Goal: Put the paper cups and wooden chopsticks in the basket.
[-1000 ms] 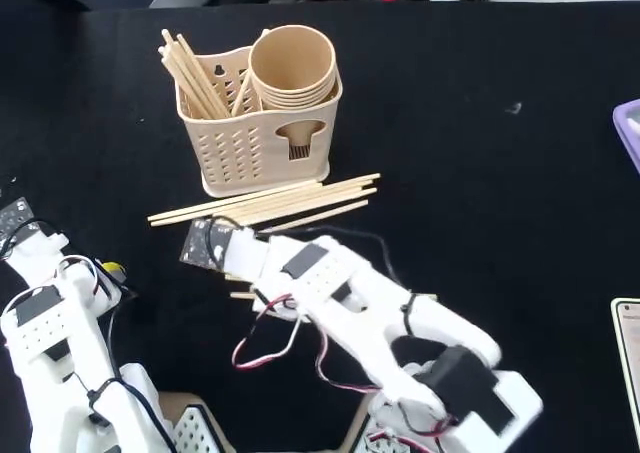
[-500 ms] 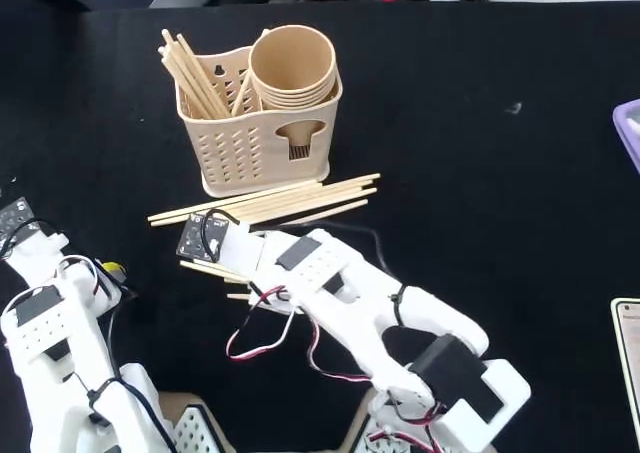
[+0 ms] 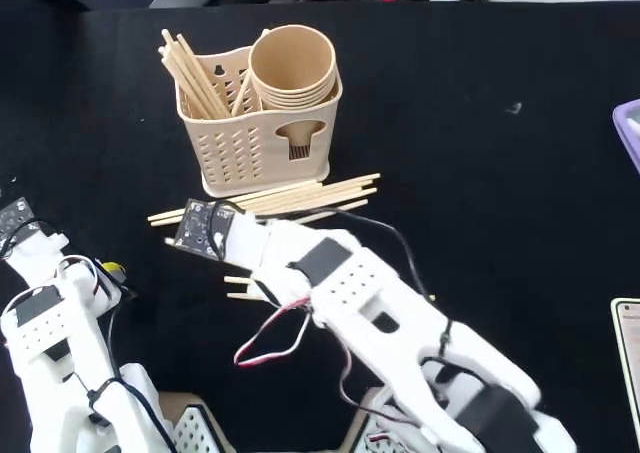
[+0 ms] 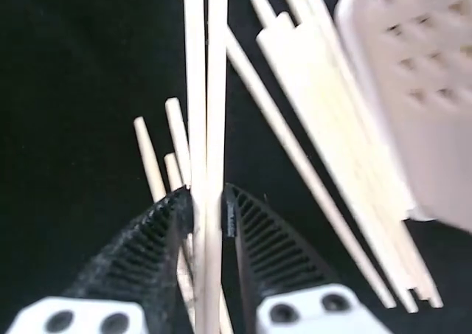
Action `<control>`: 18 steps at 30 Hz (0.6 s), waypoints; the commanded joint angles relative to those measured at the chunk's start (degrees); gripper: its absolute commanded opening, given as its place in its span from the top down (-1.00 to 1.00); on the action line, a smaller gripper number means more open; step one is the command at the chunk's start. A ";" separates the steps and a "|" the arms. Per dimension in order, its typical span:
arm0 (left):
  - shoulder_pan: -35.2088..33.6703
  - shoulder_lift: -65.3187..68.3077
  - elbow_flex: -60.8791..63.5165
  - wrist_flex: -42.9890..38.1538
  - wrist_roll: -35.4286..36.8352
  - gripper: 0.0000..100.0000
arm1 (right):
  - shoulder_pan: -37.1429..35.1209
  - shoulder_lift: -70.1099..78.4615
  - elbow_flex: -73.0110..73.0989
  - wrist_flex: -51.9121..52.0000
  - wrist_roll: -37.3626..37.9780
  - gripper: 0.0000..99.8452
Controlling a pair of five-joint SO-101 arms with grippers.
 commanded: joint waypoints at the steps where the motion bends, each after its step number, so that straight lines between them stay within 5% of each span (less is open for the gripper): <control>1: 0.66 -0.88 -2.24 -0.44 0.09 0.46 | 0.26 -8.40 -3.74 0.35 -0.53 0.98; 9: 0.75 -0.88 -2.24 -0.44 0.09 0.46 | 3.96 -23.87 -13.49 -3.69 -10.37 0.98; 18: 0.75 -0.97 -2.07 -0.44 0.09 0.46 | 5.10 -22.02 -14.11 -37.89 -24.88 0.98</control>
